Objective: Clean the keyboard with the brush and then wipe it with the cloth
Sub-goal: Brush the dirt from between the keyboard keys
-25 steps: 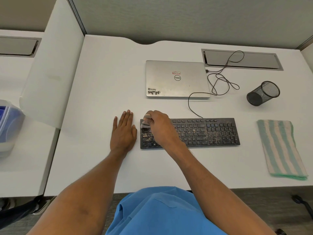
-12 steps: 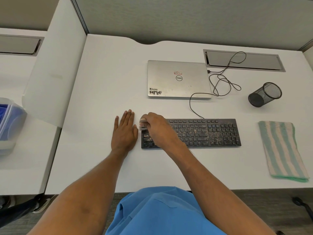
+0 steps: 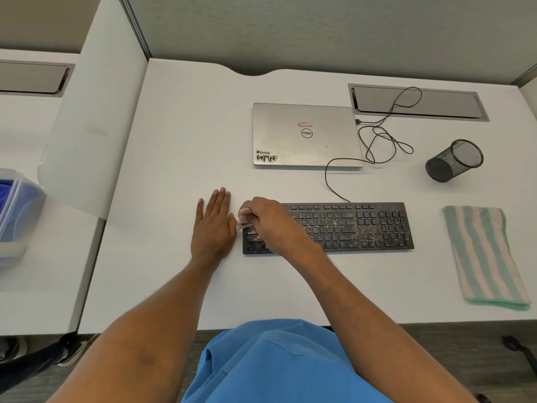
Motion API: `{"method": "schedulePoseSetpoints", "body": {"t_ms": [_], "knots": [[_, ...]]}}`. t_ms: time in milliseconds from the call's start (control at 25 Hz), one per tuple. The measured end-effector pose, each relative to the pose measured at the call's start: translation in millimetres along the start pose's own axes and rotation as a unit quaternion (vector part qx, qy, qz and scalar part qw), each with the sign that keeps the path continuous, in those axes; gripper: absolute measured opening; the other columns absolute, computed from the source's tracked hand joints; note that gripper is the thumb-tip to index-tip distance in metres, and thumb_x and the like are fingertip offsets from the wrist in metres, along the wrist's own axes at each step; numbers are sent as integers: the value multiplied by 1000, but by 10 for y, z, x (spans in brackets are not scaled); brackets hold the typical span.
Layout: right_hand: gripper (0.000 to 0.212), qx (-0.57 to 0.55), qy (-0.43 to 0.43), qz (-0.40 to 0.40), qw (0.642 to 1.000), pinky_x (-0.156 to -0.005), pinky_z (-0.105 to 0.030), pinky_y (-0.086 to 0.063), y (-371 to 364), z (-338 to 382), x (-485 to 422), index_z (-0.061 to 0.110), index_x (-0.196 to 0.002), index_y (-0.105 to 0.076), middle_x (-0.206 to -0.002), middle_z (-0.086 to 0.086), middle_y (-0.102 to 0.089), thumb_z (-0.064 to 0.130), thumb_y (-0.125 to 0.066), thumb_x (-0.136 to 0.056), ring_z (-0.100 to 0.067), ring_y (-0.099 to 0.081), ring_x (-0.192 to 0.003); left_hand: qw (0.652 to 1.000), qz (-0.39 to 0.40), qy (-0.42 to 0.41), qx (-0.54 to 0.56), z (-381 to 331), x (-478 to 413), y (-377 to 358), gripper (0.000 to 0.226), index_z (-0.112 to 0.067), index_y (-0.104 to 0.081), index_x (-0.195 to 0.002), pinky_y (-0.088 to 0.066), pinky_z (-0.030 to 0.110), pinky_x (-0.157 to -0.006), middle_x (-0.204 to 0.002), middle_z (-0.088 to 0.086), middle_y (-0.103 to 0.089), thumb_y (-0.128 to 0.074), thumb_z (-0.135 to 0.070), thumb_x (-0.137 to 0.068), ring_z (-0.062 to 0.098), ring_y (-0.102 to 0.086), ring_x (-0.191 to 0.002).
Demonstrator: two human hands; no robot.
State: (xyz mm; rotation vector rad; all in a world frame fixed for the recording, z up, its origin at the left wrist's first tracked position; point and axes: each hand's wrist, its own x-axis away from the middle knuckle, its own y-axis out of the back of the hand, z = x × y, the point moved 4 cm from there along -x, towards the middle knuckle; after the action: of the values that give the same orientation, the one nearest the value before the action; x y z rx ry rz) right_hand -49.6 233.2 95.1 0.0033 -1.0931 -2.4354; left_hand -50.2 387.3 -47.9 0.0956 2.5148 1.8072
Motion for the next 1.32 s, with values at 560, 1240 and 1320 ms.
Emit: {"method": "schedulePoseSetpoints", "body": {"t_ms": [560, 1240, 1320], "knots": [[17, -44, -32, -65, 996, -79, -14, -46, 231, -36, 40, 8, -102, -71, -97, -4, -68, 13, -54, -102, -3, -59, -83, 1000, -15, 2, 7, -25, 0, 17, 65, -10, -29, -166, -5, 46, -133, -174, 4, -25, -22, -34, -106, 16, -16, -163], [21, 23, -23, -2, 999, -74, -32, -47, 50, 56, 8, 11, -96, -66, -92, -3, -64, 22, -49, -104, -18, -60, -87, 1000, -9, 0, 3, 2, 3, -8, 65, -11, -28, -166, -4, 46, -133, -175, 3, -23, -20, -35, -107, 15, -13, -163], [21, 20, -26, -3, 999, -73, -34, -48, 32, 28, 28, 10, -90, -63, -85, 1, -63, 20, -50, -103, -10, -60, -81, 1000, -10, 3, 5, -2, 0, -4, 64, -11, -29, -166, -4, 45, -133, -175, 3, -23, -22, -34, -107, 15, -14, -163]]}}
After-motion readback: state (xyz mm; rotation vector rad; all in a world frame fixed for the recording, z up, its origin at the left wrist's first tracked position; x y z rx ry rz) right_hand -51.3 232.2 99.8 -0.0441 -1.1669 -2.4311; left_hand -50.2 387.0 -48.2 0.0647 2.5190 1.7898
